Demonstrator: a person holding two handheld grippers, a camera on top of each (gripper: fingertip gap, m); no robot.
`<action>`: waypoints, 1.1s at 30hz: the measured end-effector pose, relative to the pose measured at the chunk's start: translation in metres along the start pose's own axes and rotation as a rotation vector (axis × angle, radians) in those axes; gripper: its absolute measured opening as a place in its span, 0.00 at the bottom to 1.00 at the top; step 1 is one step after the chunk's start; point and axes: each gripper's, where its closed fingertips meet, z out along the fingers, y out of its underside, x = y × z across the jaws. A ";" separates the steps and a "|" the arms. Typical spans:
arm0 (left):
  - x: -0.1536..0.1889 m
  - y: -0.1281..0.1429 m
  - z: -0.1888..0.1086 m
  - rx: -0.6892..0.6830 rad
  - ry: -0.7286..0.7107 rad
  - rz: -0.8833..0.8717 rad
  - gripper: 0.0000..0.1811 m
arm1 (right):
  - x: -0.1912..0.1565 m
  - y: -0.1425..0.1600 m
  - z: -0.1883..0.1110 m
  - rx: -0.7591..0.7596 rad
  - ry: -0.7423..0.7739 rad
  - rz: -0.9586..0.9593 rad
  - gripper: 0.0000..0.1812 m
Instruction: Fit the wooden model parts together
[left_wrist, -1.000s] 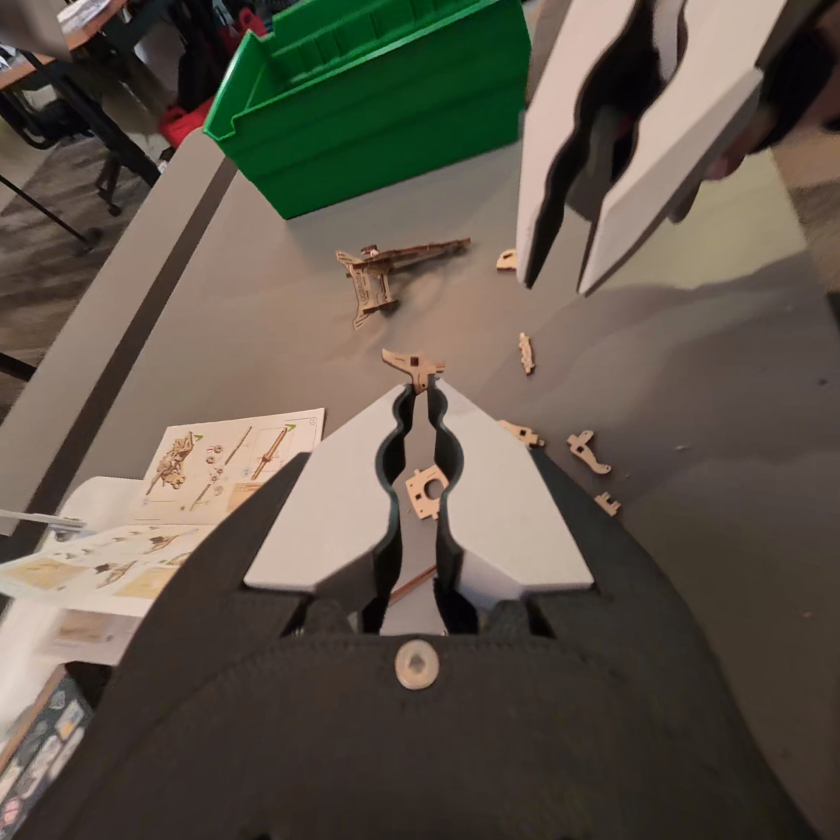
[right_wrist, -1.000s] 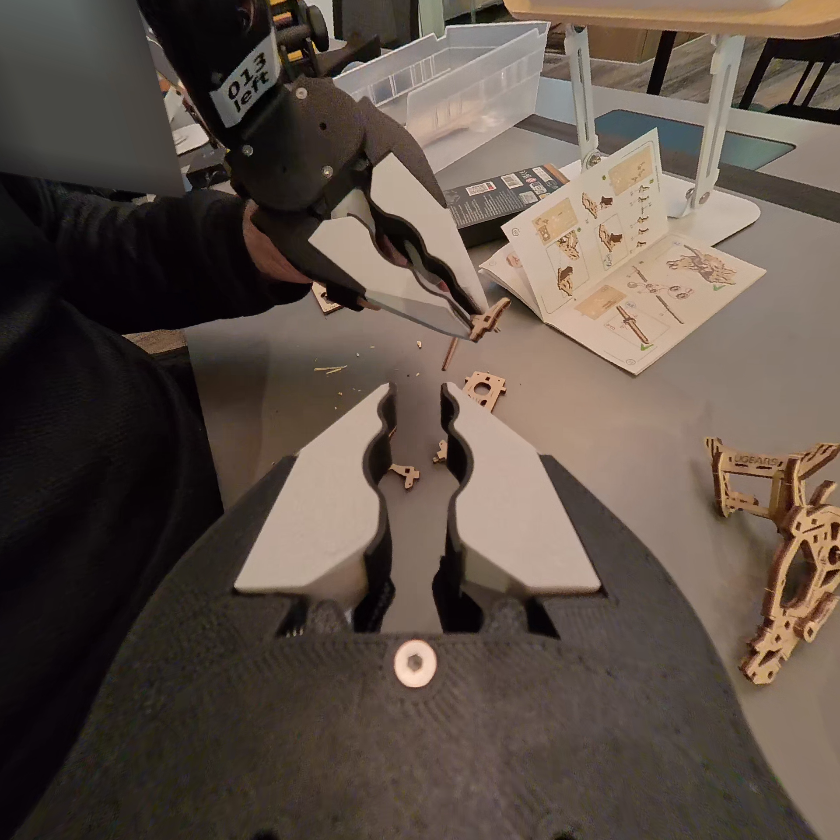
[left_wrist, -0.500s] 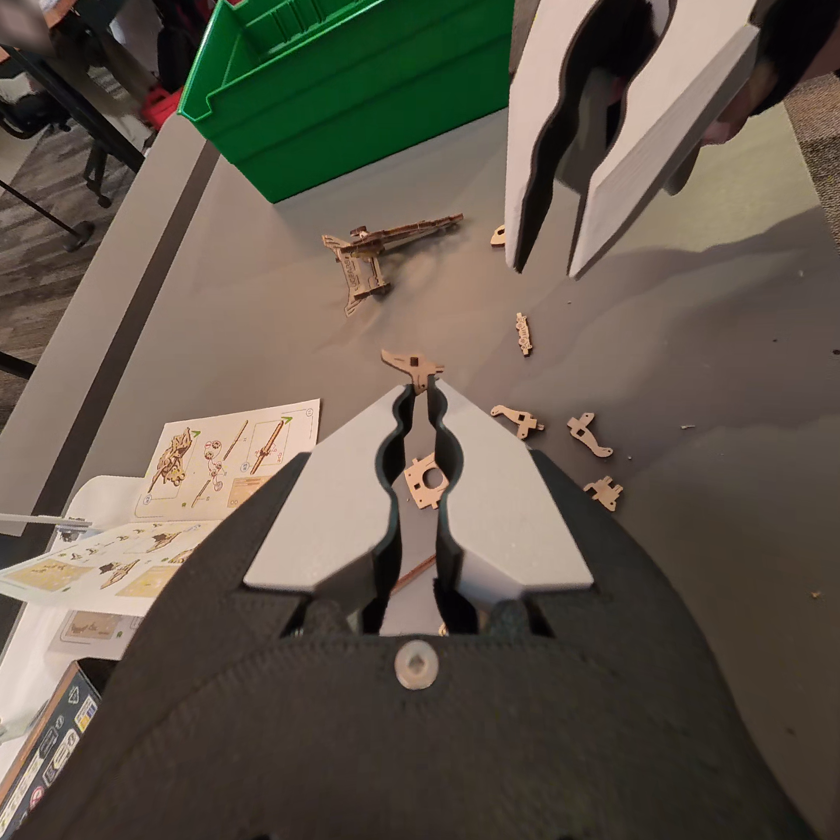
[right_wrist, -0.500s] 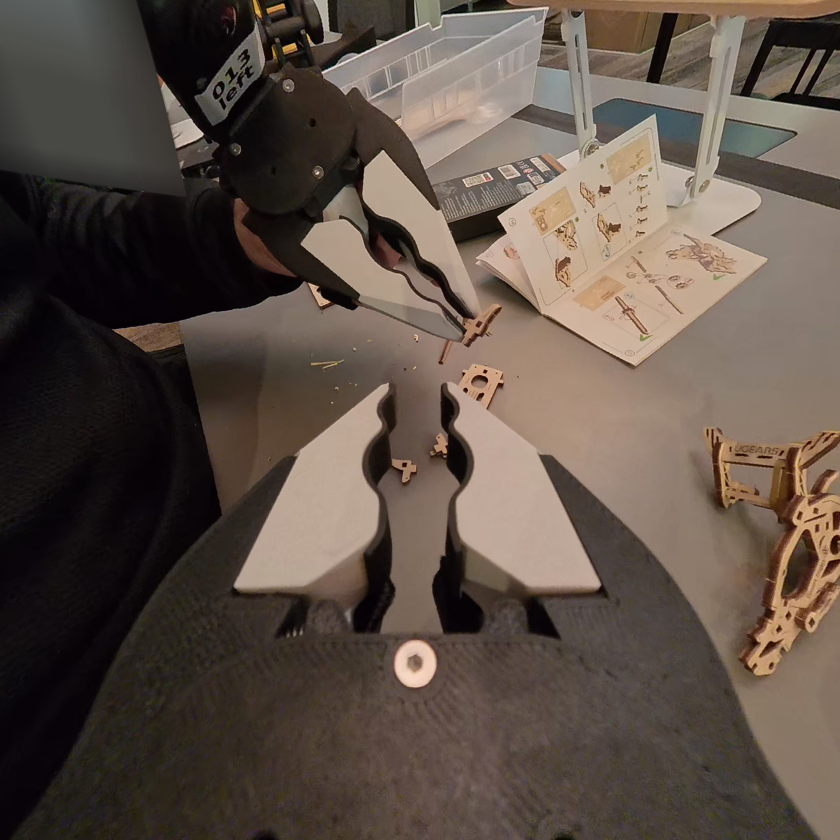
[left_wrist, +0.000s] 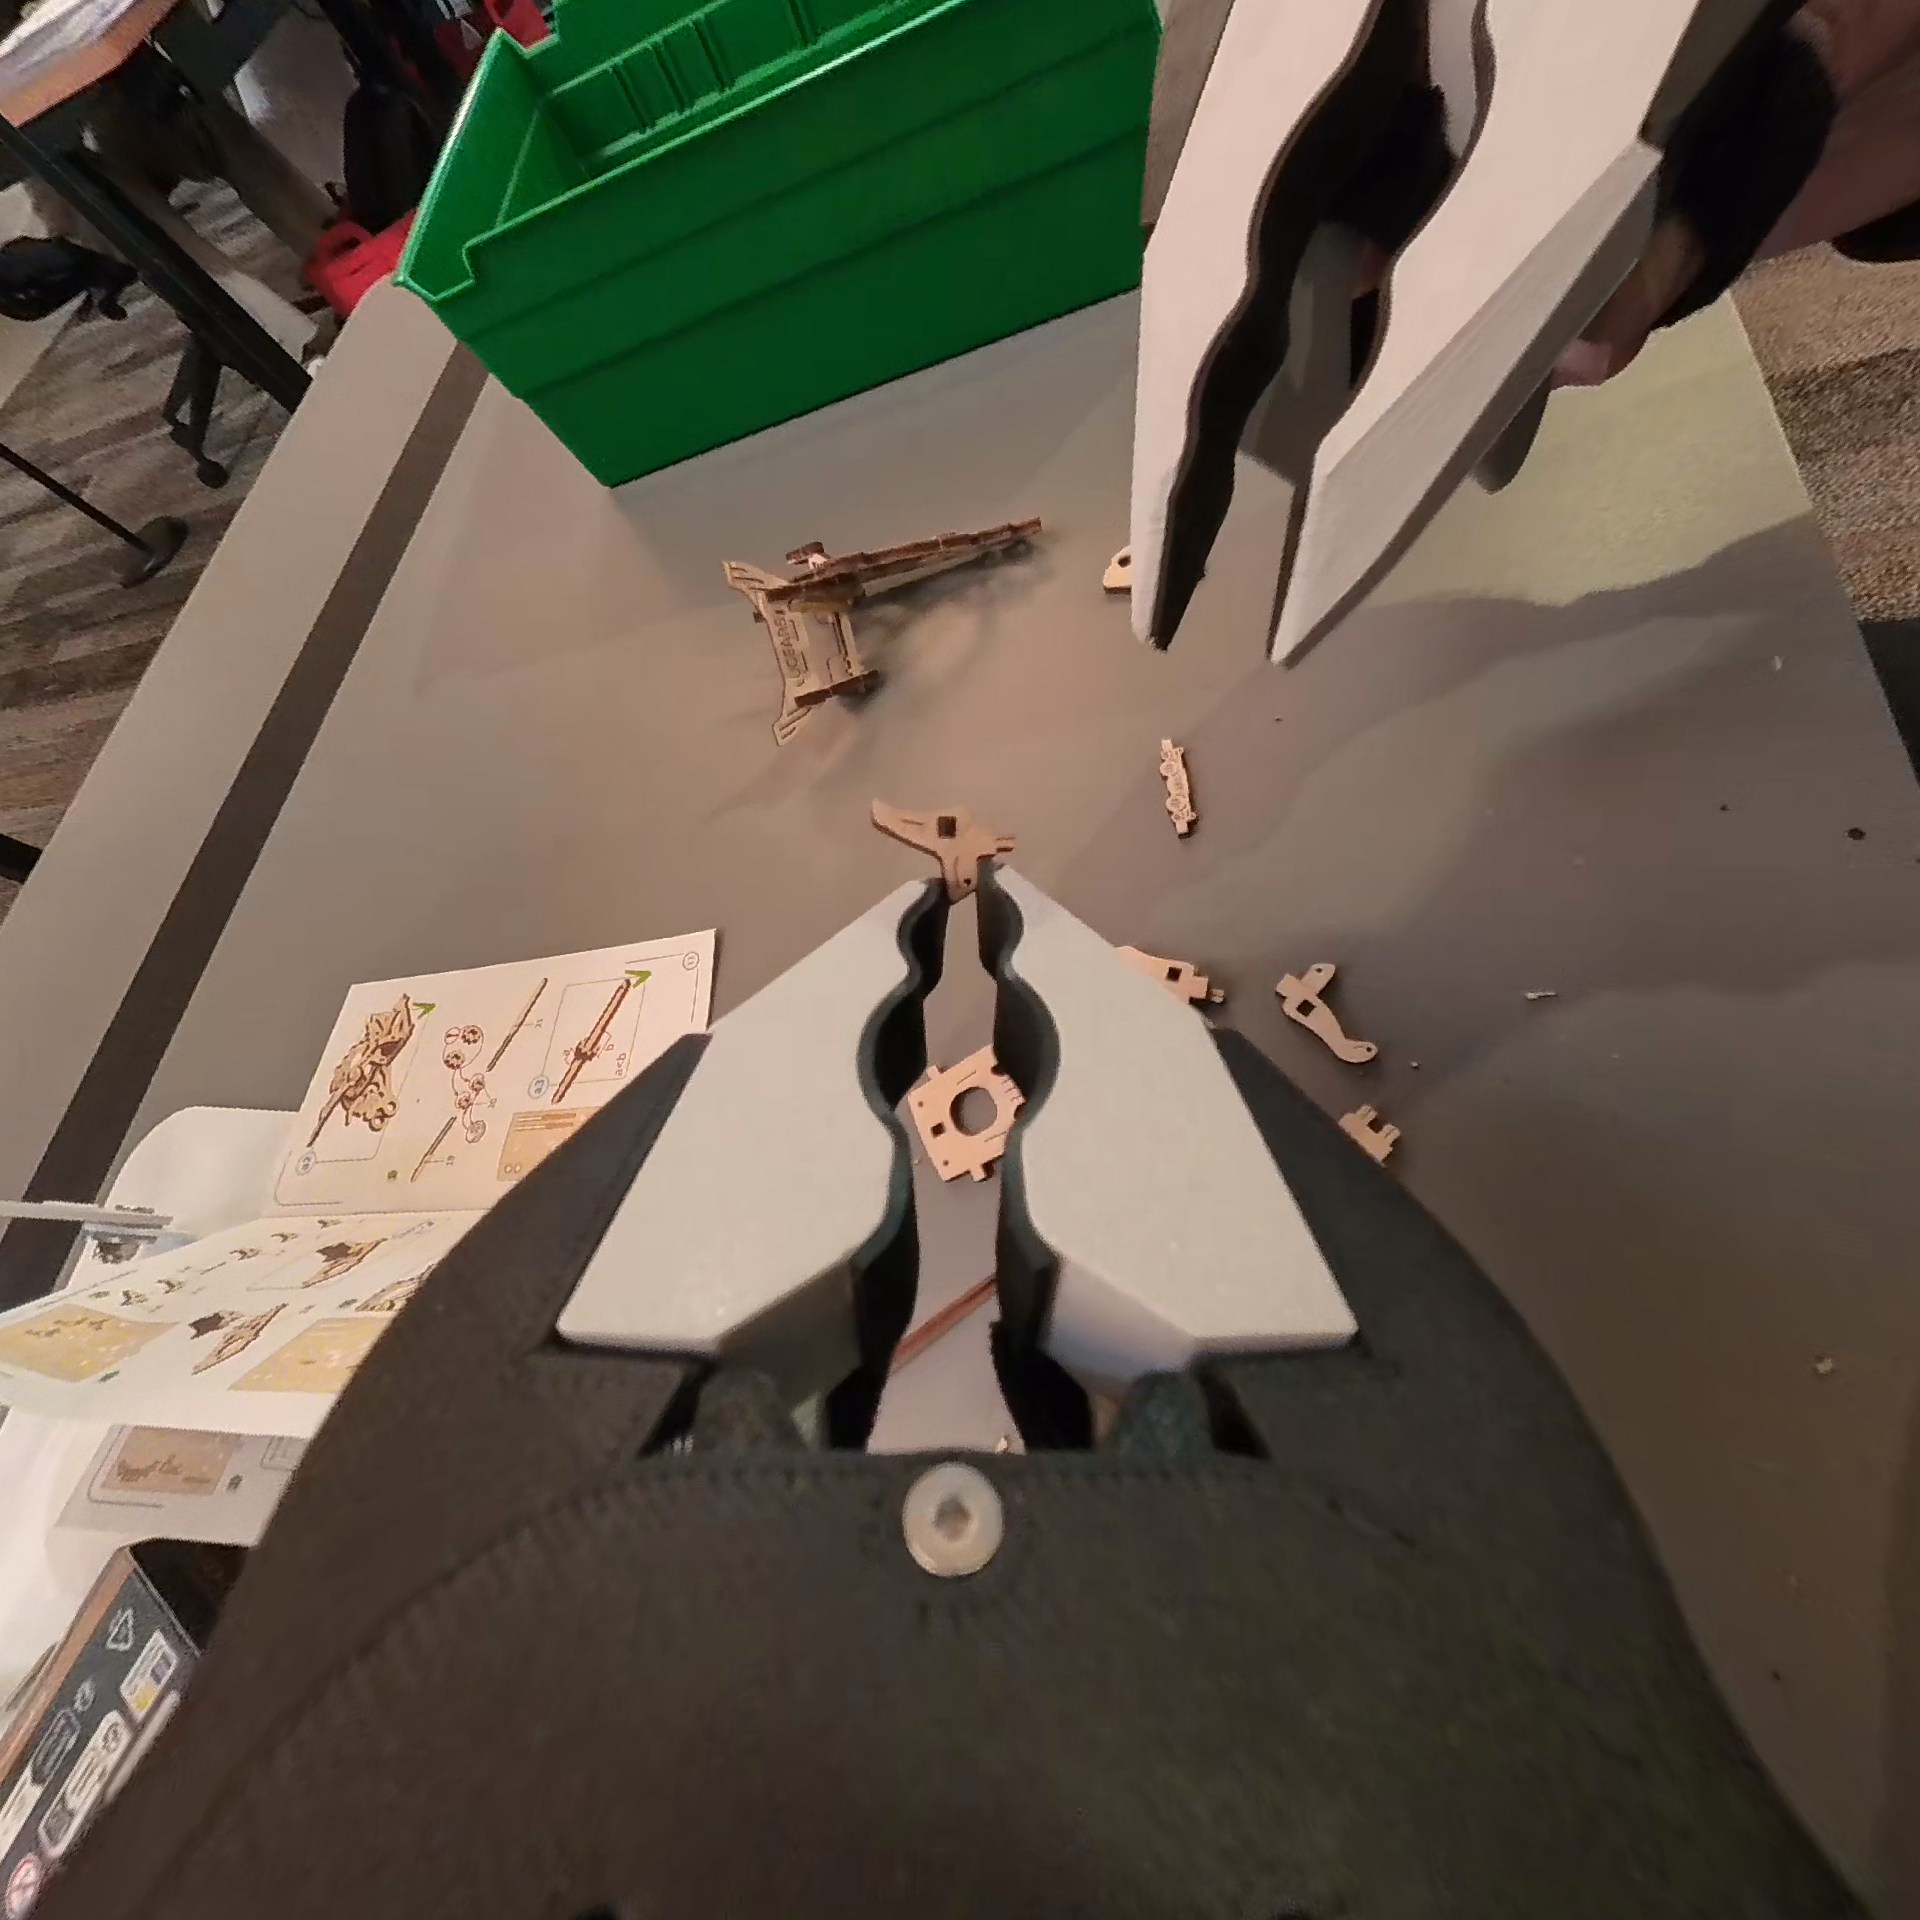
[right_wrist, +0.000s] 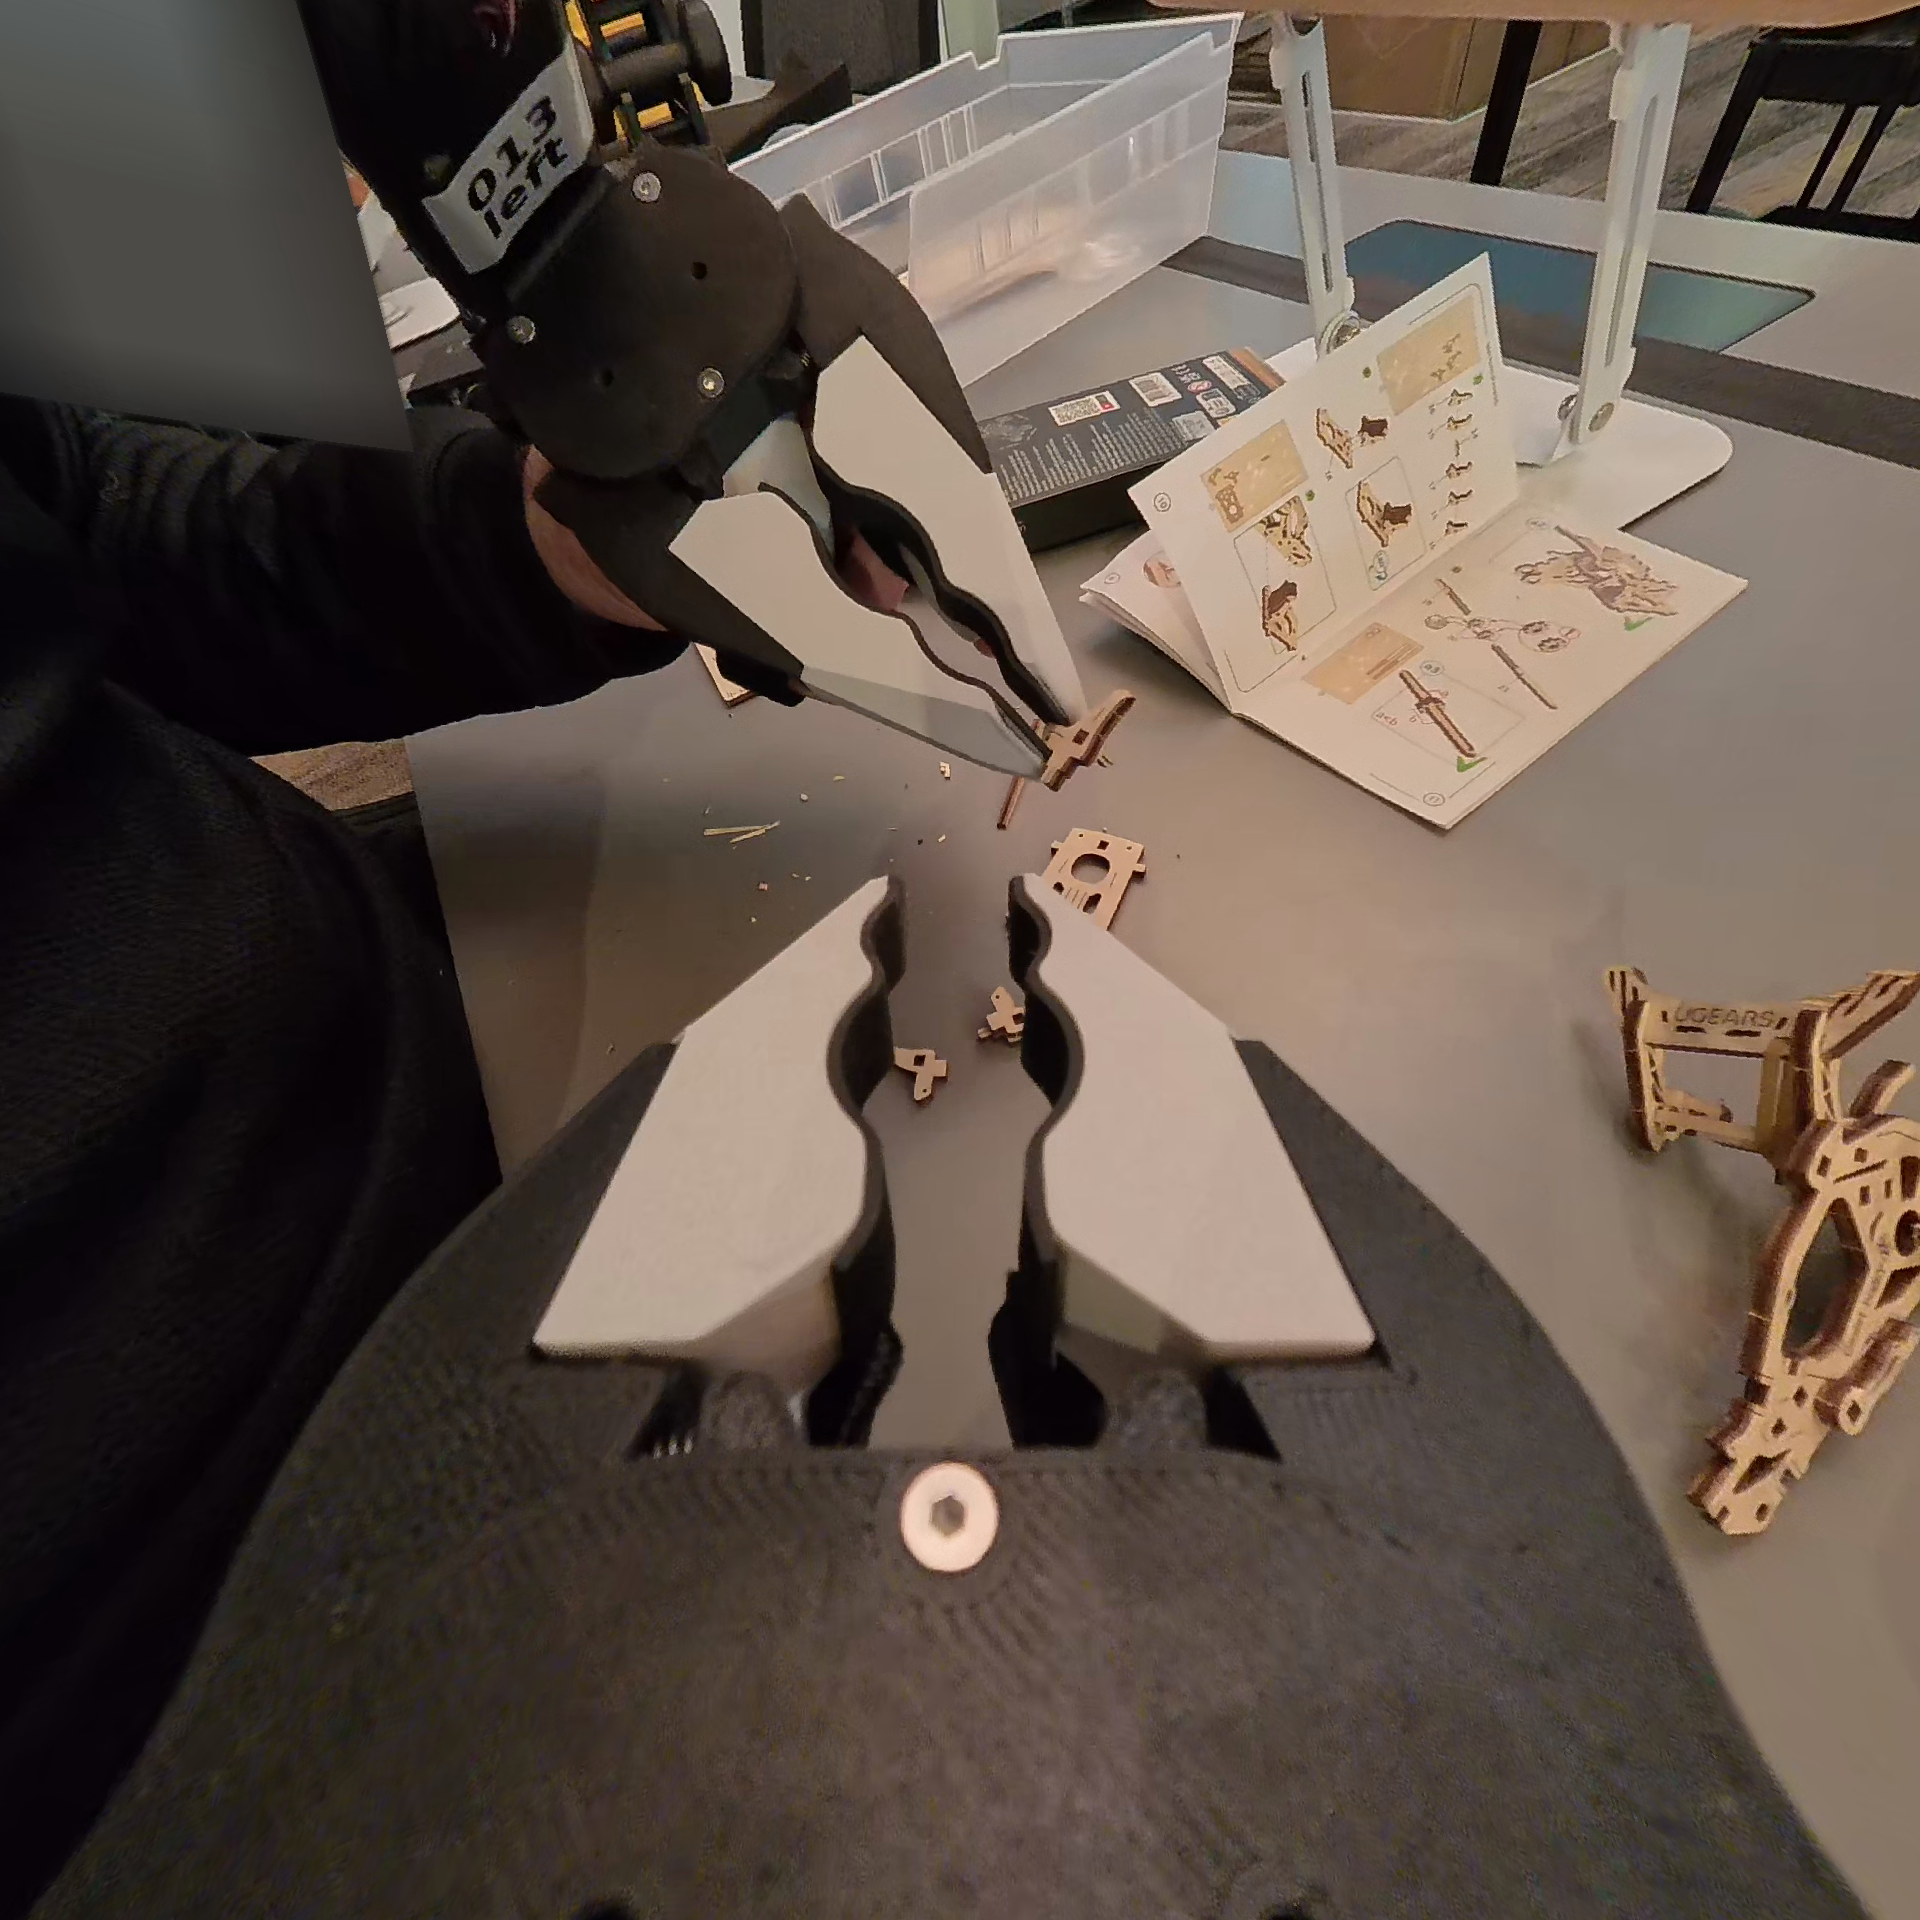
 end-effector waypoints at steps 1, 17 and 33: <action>0.000 -0.001 0.000 0.005 0.002 -0.004 0.02 | 0.000 0.000 0.000 0.001 0.001 0.000 0.09; 0.002 -0.002 -0.001 0.003 0.006 -0.011 0.02 | 0.002 -0.002 -0.002 0.012 0.006 0.014 0.10; 0.003 -0.004 -0.001 0.021 0.021 -0.036 0.02 | 0.004 -0.002 -0.003 0.020 0.009 0.023 0.10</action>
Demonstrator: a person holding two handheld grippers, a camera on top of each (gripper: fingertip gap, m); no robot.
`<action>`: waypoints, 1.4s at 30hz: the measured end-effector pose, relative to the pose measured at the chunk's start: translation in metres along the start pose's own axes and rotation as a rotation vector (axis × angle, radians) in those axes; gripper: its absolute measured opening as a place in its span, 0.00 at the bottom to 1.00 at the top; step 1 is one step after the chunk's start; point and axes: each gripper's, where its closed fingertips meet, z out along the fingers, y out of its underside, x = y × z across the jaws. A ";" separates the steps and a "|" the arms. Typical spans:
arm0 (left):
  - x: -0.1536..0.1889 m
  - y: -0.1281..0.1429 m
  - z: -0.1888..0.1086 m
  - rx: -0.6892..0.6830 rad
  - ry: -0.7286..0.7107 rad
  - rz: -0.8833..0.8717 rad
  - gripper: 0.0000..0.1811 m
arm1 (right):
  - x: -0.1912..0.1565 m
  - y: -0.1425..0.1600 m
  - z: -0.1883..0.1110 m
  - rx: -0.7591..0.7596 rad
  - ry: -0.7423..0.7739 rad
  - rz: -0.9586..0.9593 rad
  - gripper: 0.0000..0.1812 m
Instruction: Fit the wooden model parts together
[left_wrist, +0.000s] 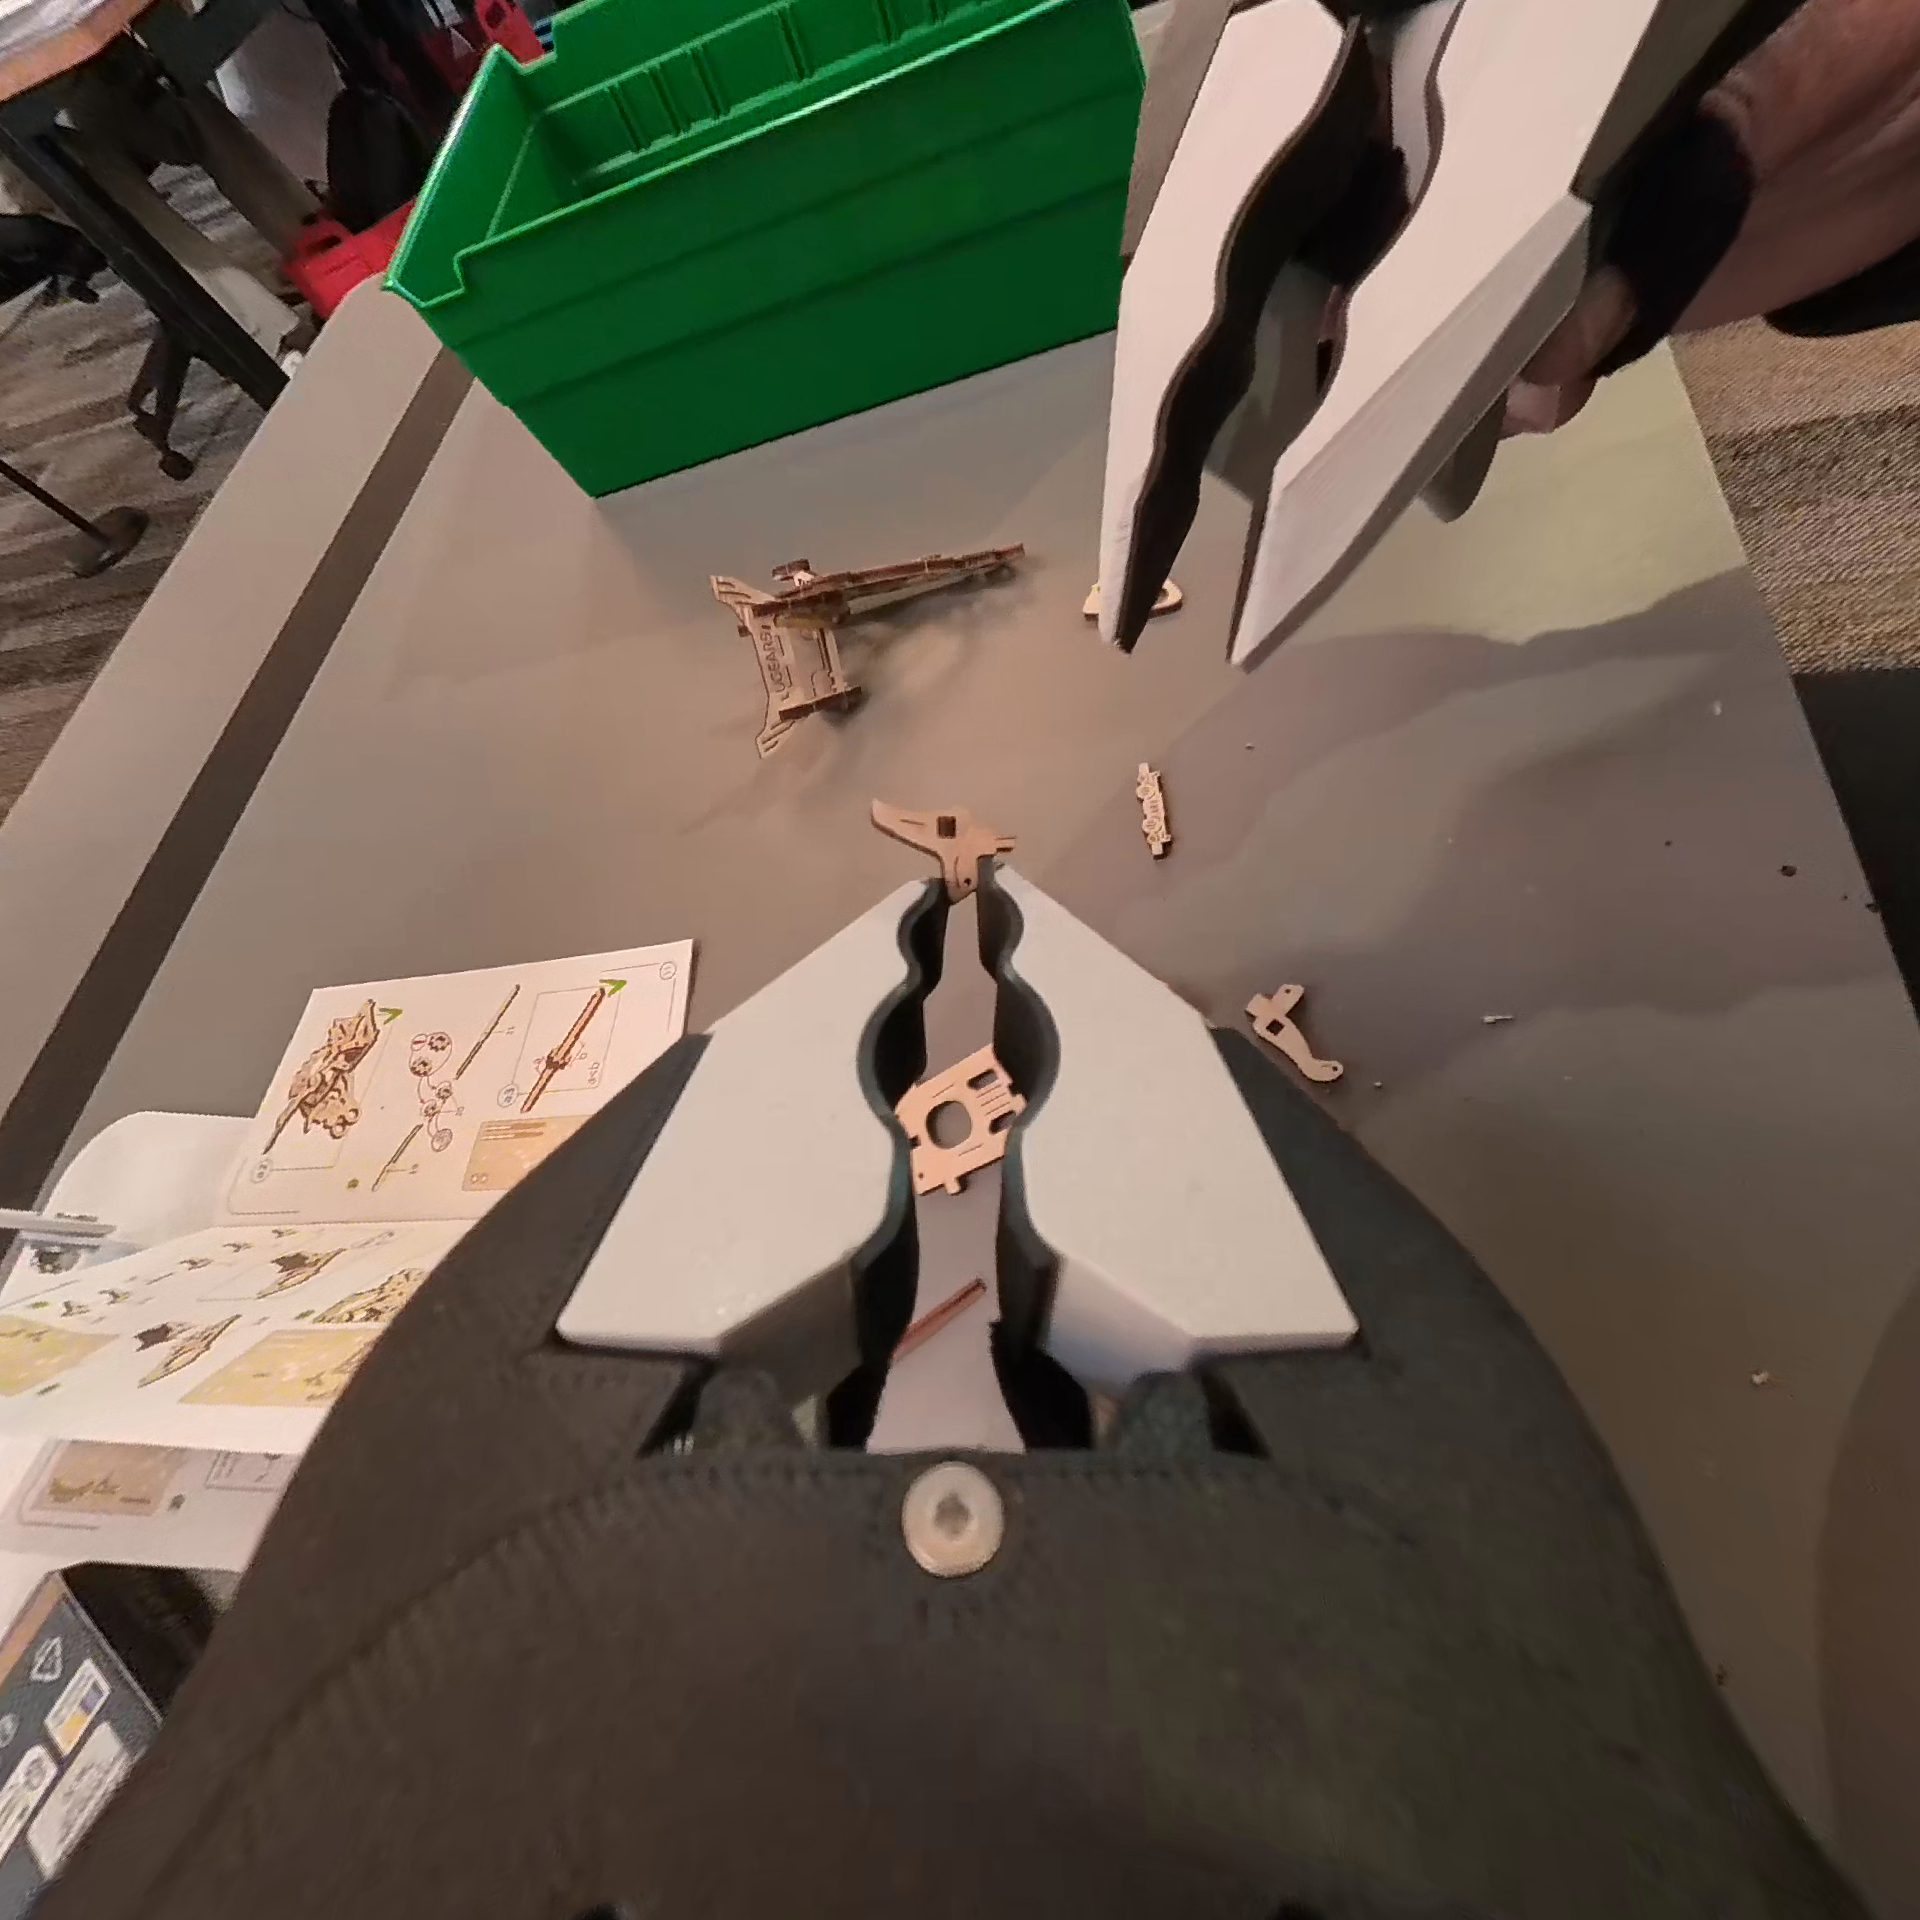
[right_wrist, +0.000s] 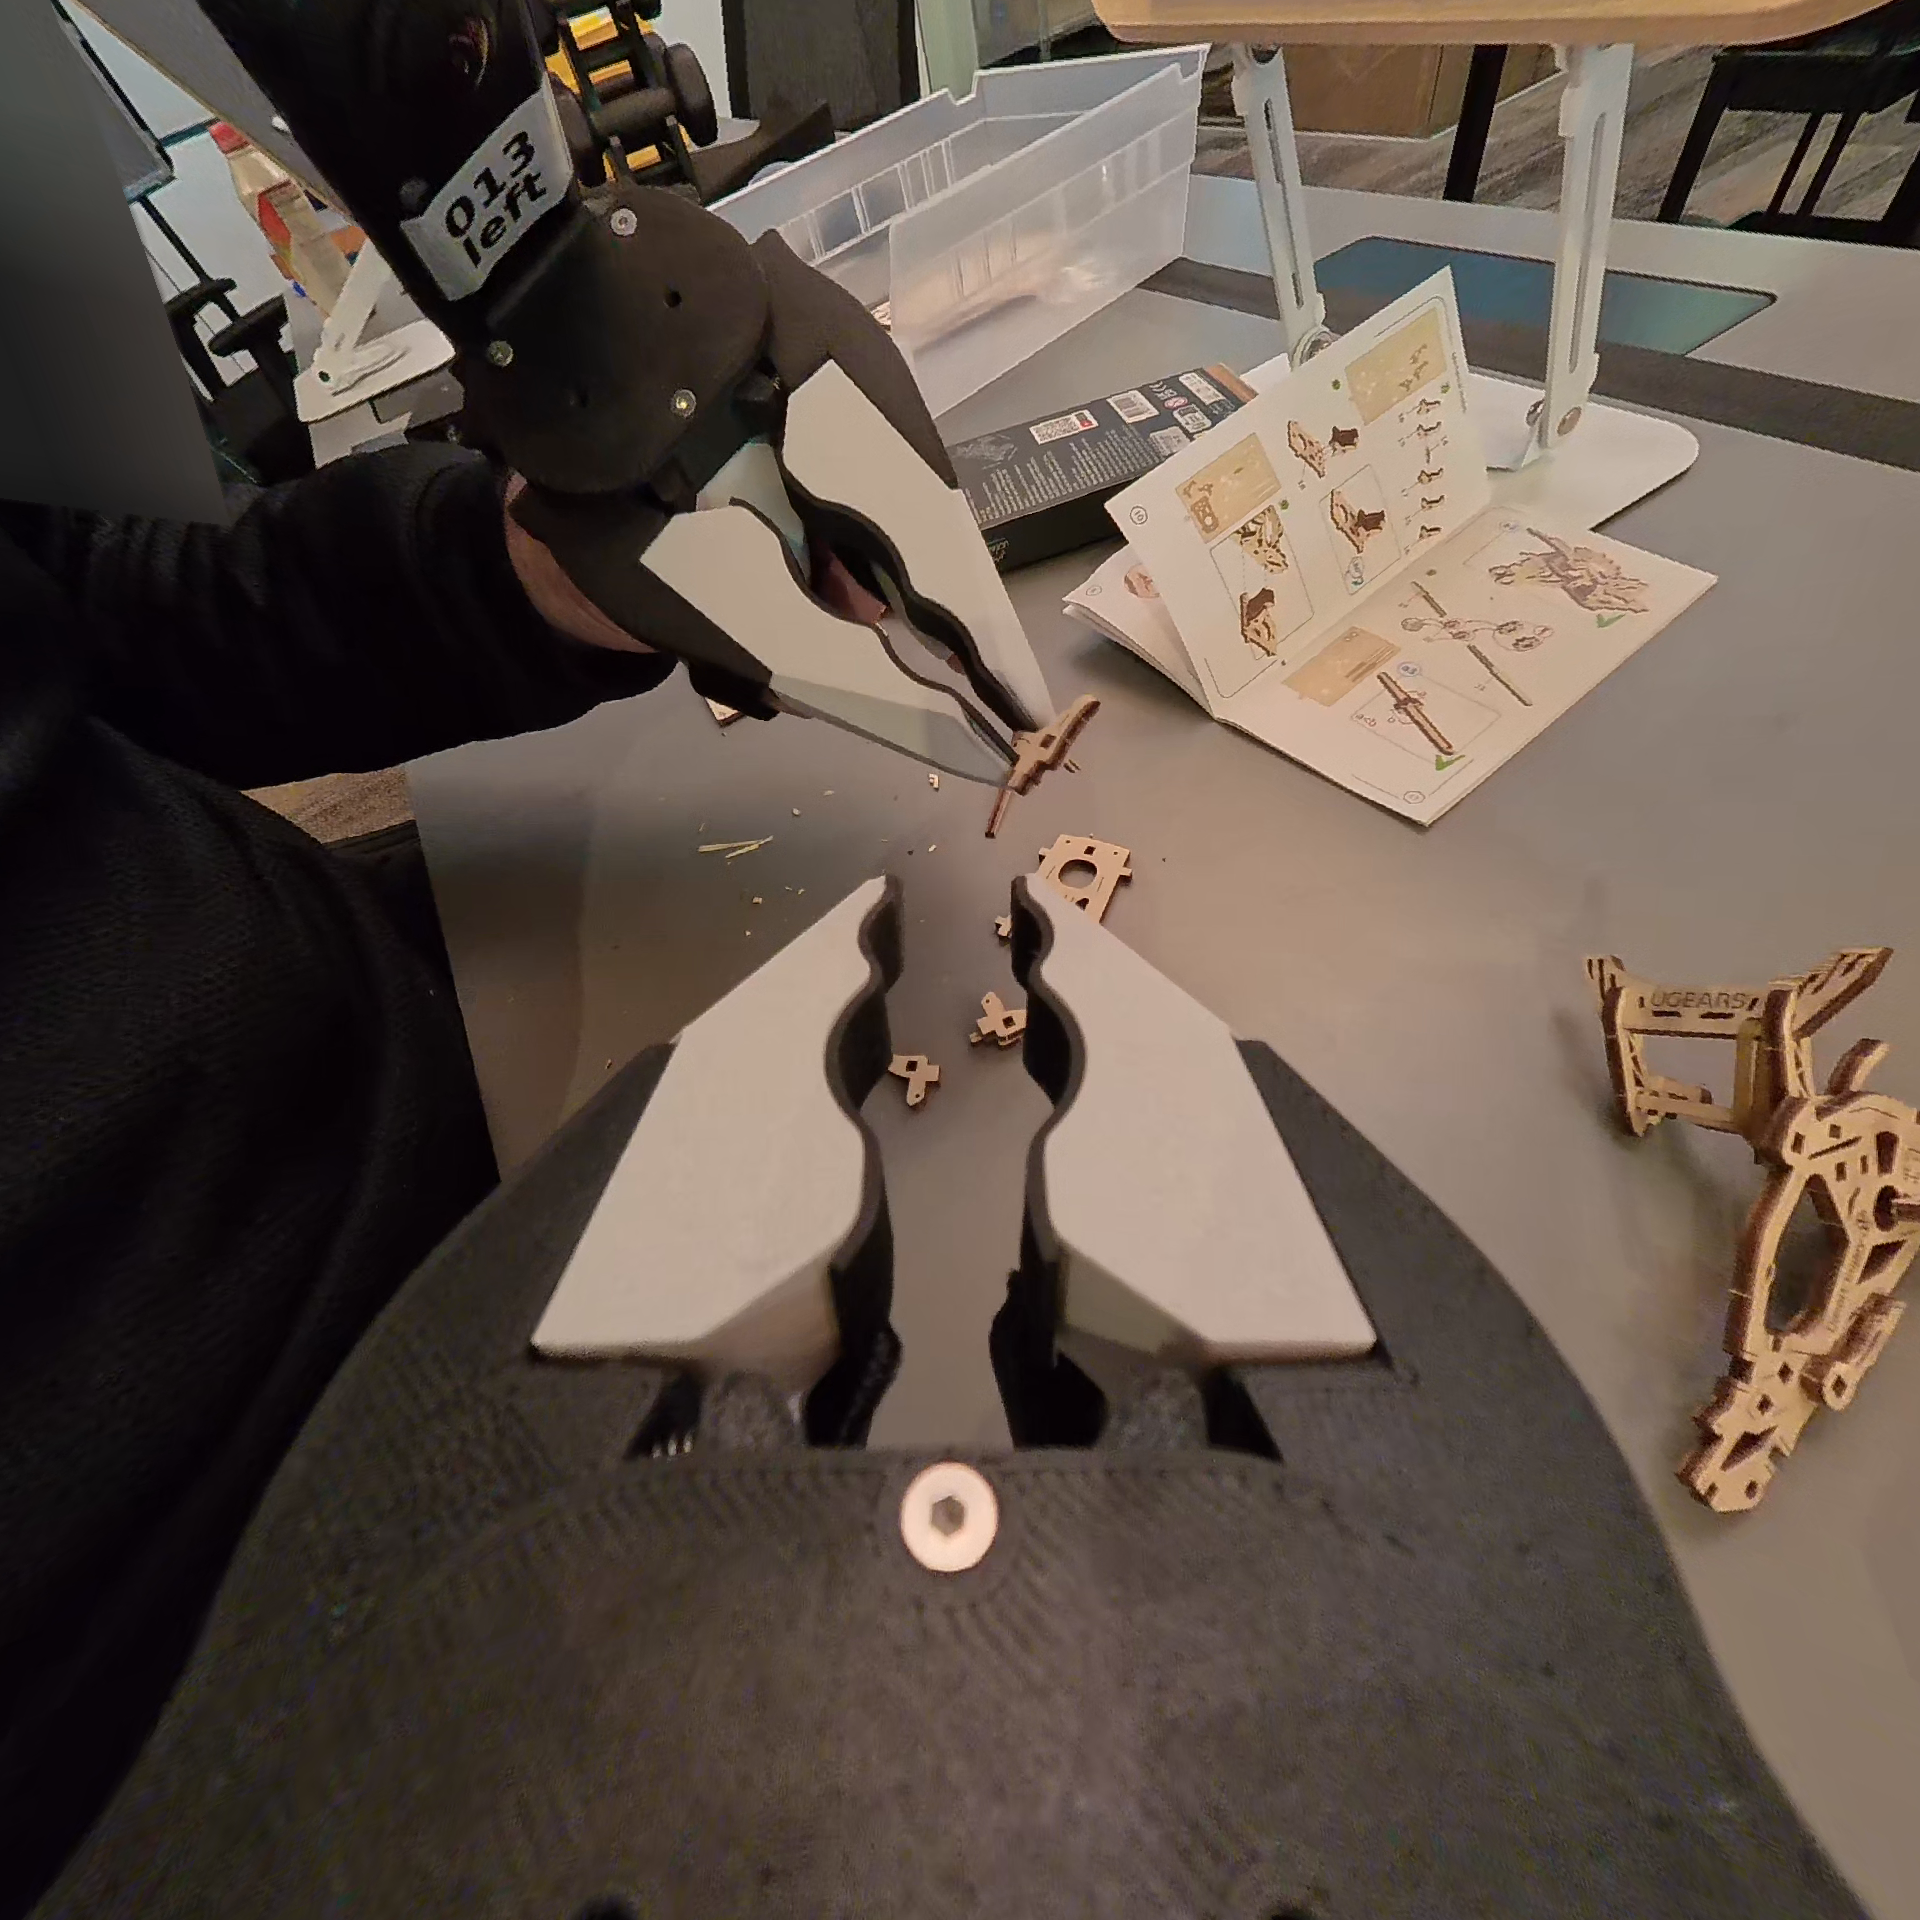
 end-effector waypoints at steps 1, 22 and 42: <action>0.001 -0.001 0.000 0.008 0.007 -0.004 0.02 | 0.000 0.000 0.000 0.001 0.002 0.001 0.10; 0.050 -0.062 -0.029 0.523 0.511 -0.406 0.02 | -0.029 -0.021 -0.005 0.086 -0.126 -0.072 0.01; 0.041 -0.052 -0.019 0.380 0.276 -0.250 0.11 | -0.017 -0.012 -0.009 -0.075 -0.003 -0.139 0.00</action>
